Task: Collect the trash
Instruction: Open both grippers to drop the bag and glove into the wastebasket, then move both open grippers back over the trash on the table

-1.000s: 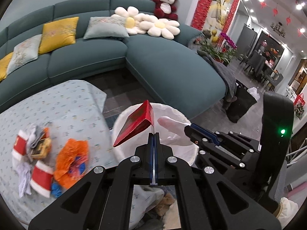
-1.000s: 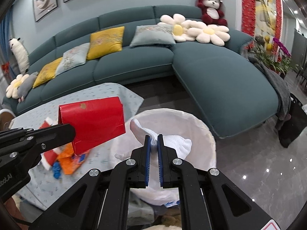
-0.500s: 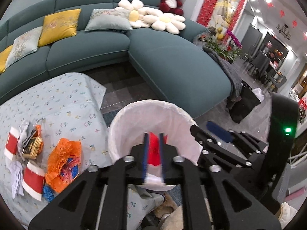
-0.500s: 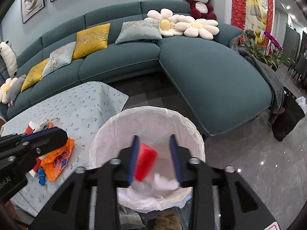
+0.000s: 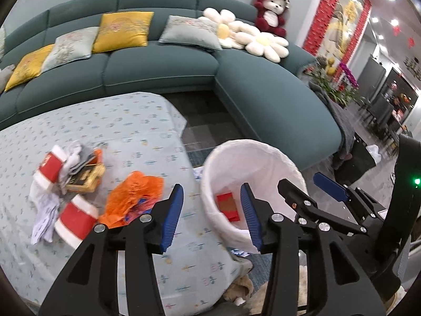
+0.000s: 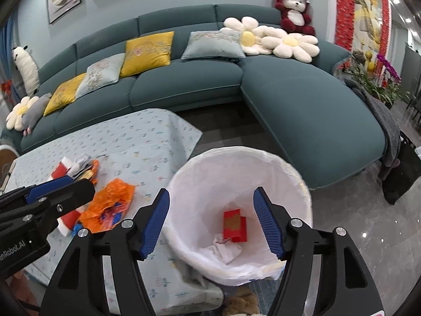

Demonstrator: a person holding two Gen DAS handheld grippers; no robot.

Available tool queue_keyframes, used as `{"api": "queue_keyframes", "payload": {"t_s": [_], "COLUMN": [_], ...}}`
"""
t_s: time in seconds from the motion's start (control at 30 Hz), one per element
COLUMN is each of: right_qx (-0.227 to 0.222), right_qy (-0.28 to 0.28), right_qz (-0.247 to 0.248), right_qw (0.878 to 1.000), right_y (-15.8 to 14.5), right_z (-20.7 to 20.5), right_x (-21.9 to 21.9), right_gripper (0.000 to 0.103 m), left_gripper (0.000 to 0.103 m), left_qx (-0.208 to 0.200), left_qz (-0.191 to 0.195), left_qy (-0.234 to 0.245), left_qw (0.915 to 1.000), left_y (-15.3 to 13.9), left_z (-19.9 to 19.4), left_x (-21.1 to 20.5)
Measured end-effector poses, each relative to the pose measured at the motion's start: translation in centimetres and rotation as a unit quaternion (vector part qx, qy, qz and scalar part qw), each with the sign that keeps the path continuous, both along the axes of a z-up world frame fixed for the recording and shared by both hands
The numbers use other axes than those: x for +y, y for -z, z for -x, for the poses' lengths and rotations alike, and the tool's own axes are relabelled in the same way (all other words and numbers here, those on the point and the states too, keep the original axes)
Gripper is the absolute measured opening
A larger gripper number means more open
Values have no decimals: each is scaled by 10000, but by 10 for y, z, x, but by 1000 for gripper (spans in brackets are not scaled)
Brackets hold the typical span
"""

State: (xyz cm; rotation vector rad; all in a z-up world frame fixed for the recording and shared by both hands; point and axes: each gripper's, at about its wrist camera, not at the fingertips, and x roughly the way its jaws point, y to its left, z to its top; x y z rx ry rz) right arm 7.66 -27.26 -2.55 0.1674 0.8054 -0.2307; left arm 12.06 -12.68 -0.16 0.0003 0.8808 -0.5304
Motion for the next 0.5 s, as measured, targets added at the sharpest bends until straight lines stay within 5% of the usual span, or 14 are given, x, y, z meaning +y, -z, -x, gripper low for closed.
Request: {"api": "queue_keyframes", "payload": {"t_s": [0.5], "right_qx": [-24], "right_qy": [-562], "right_qz": [-45], "right_qw": [9984], "right_y": [-9], "right_z": [-7], "right_x": [67], "right_gripper": [70], "left_gripper": [58], "left_qx": [-85], "left_qz": [-69], "left_qy": [-776], "left_qw": [9969], "left_y": [3], "left_z": [7], "left_x": [74]}}
